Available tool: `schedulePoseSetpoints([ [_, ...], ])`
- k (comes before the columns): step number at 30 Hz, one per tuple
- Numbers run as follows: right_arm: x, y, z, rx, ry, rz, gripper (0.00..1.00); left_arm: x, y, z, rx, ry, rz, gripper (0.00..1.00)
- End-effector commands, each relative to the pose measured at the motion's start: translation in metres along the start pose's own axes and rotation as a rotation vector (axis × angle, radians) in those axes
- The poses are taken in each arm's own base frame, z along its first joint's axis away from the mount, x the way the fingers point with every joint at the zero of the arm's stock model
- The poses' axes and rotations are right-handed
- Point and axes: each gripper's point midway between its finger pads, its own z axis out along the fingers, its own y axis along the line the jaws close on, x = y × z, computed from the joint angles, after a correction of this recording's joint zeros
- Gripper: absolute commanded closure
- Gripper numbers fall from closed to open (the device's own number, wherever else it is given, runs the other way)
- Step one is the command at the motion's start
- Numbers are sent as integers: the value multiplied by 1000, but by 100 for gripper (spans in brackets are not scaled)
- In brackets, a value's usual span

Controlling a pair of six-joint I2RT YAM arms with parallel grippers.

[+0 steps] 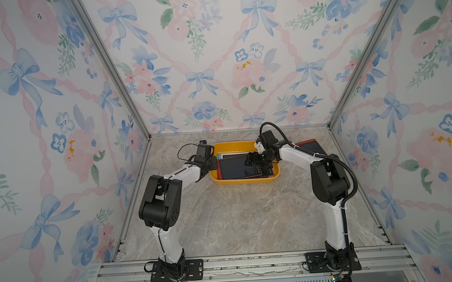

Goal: Take out the writing tablet from the storage box
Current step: Pick up the writing tablet from the storage box.

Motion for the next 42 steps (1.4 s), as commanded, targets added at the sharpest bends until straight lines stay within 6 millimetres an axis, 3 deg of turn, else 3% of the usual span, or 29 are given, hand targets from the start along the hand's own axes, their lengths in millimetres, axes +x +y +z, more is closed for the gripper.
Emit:
schedulePoseSetpoints([
  [1, 12, -5, 7, -33, 37, 63, 8, 39, 2, 8, 10, 120, -3, 100],
  [15, 11, 0, 1, -124, 20, 117, 11, 41, 3, 10, 9, 125, -4, 100],
  [42, 3, 24, -30, -227, -27, 108, 15, 41, 1, 10, 16, 126, -16, 100],
])
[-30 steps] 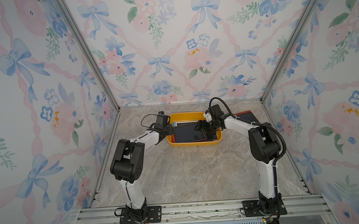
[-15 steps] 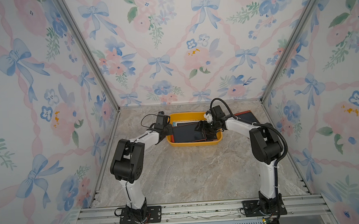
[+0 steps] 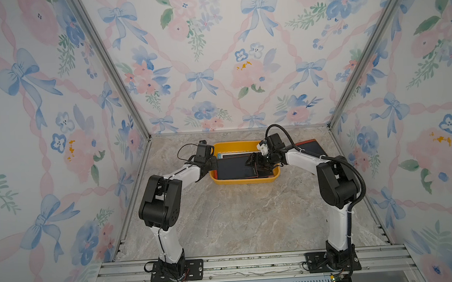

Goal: Take out the writing tablet from the storage box
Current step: Pick up the writing tablet from the storage box.

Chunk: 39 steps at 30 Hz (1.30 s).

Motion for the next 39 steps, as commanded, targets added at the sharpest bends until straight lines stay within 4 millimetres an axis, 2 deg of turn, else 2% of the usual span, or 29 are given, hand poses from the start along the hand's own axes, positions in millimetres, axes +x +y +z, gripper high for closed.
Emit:
schedulePoseSetpoints([
  [1, -7, 10, -13, -38, -27, 6, 15, 40, 2, 10, 11, 125, -8, 100],
  [8, -7, 12, -15, -47, -25, 6, 16, 40, 1, 9, 12, 124, -7, 100],
  [17, -2, -14, -8, 64, 1, -9, 16, 41, 2, 8, 10, 124, -8, 100],
  [21, 3, -17, -1, 88, 22, -26, 15, 40, 2, 8, 10, 122, -6, 100],
  [39, 17, -3, 18, 43, 65, -26, 16, 38, 1, 7, 14, 117, -10, 100],
])
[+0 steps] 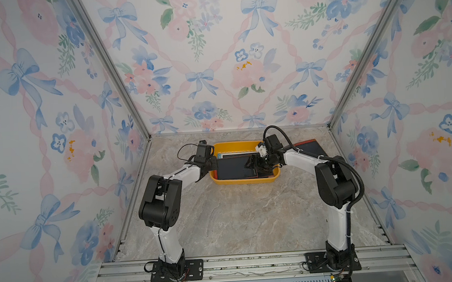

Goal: Take out the writing tablet from the storage box
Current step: Pick up the writing tablet from the storage box.

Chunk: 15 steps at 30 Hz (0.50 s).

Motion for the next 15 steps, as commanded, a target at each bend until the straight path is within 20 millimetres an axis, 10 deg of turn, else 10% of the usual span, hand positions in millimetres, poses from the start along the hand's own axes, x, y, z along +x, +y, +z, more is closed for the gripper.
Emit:
schedulePoseSetpoints([
  [1, 5, 2, 10, -6, 32, 1, 16, 40, 1, 7, 13, 121, -9, 100],
  [15, -4, 28, -6, -97, -16, 20, 16, 40, 1, 7, 13, 123, -11, 100],
])
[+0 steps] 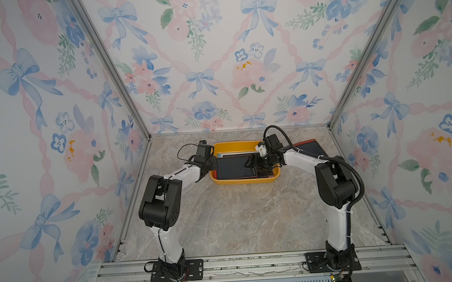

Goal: Take out the writing tablet from the storage box
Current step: Pick up the writing tablet from the storage box.

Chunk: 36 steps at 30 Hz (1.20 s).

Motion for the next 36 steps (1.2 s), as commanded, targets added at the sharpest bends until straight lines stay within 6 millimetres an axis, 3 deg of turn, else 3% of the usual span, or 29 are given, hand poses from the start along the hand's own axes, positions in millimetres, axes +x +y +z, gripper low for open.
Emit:
schedulePoseSetpoints([
  [1, -1, 27, -7, -81, -10, -7, 16, 40, 2, 7, 11, 123, -11, 100],
  [27, -15, 35, -16, -163, -49, 58, 17, 41, 2, 6, 11, 124, -15, 100],
  [36, -14, 34, -11, -181, -53, 68, 26, 41, 2, 6, 14, 124, -16, 100],
])
